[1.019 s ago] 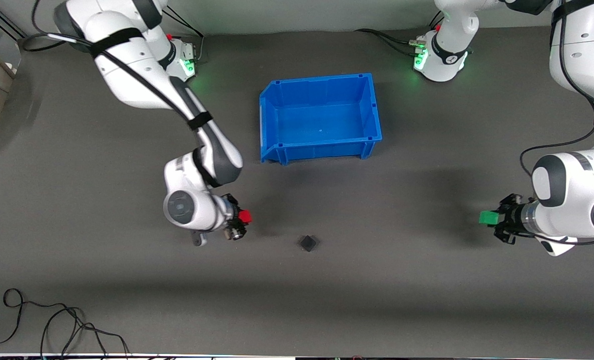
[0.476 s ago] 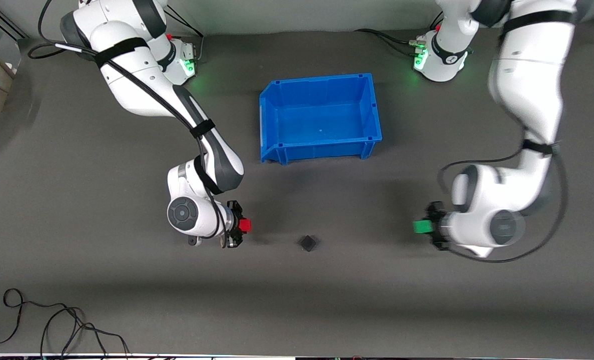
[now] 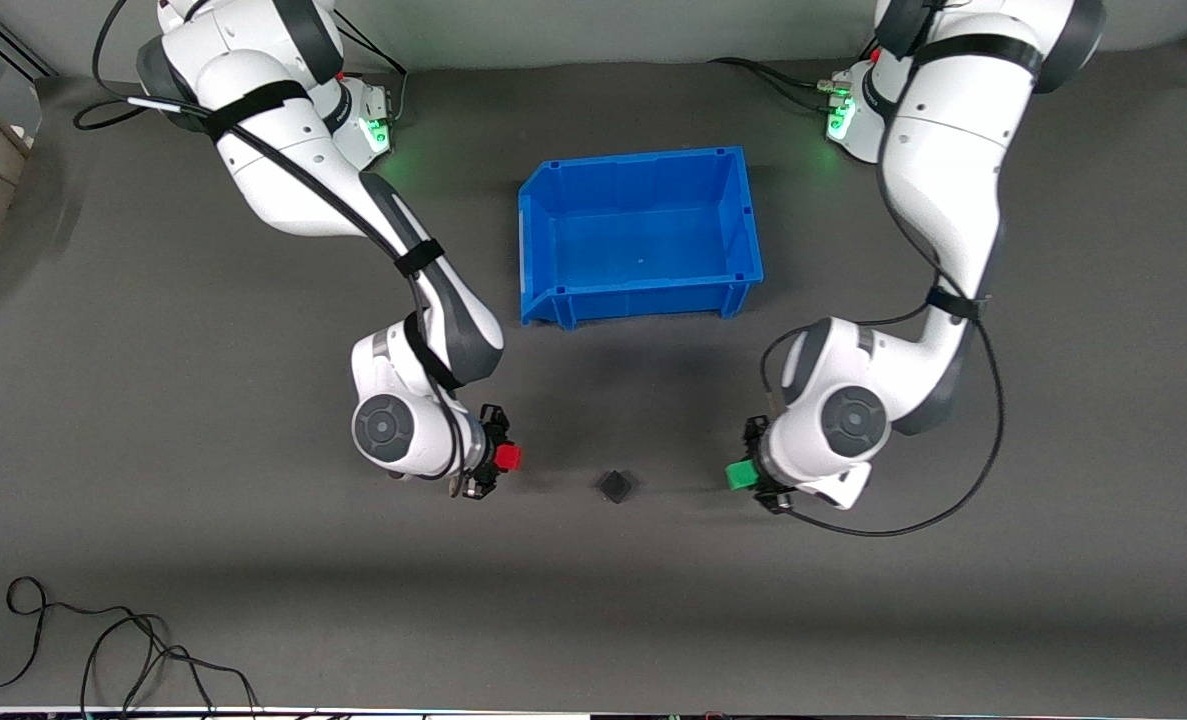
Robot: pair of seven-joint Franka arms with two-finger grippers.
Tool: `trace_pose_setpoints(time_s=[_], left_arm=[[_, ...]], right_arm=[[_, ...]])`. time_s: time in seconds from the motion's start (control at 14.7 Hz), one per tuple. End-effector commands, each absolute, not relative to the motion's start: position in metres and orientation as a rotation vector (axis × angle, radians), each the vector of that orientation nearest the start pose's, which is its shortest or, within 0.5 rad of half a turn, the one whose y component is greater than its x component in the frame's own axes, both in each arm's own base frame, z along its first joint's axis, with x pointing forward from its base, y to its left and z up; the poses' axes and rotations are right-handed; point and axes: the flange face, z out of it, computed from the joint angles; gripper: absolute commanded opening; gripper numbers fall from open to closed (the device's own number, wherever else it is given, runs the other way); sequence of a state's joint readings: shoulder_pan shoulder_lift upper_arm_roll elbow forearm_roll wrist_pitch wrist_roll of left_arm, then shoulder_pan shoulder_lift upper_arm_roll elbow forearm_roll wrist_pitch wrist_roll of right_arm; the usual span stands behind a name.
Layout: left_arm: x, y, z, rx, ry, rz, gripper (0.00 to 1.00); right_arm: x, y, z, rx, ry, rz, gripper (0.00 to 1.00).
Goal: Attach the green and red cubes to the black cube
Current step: 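Carry the red cube and green cube toward the black cube, then press the red and green cubes against the black cube's sides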
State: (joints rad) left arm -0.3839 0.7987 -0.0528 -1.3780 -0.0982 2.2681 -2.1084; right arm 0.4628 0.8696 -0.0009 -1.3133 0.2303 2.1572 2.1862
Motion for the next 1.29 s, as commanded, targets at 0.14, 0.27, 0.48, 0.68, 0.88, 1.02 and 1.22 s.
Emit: trace_pose_setpoints(time_s=[0.14, 0.27, 0.48, 0.68, 0.88, 1.02, 1.22], left_arm=[[0.675, -0.384, 0.224, 1.85, 2.275, -0.094, 0.0], [0.66, -0.405, 0.202, 1.863, 2.29, -0.099, 0.0], [0.663, -0.411, 0.204, 1.914, 2.17, 0.031, 0.0], [0.669, -0.416, 0.214, 1.967, 1.988, 0.137, 0.0], [0.669, -0.416, 0.209, 2.085, 1.868, 0.164, 0.0], [0.663, -0.421, 0.199, 2.159, 1.808, 0.168, 0.0], [0.658, -0.429, 0.197, 2.187, 1.779, 0.167, 0.0]], right_arm=[[0.667, 0.393, 0.202, -1.699, 2.558, 0.285, 0.0], [0.67, 0.405, 0.202, -1.649, 2.567, 0.286, 0.0], [0.68, 0.412, 0.199, -1.522, 2.57, 0.278, 0.0], [0.679, 0.419, 0.187, -1.514, 2.532, 0.261, 0.0], [0.673, 0.433, 0.187, -1.506, 2.502, 0.286, 0.0], [0.669, 0.438, 0.184, -1.518, 2.501, 0.29, 0.0], [0.664, 0.449, 0.186, -1.527, 2.484, 0.299, 0.0]])
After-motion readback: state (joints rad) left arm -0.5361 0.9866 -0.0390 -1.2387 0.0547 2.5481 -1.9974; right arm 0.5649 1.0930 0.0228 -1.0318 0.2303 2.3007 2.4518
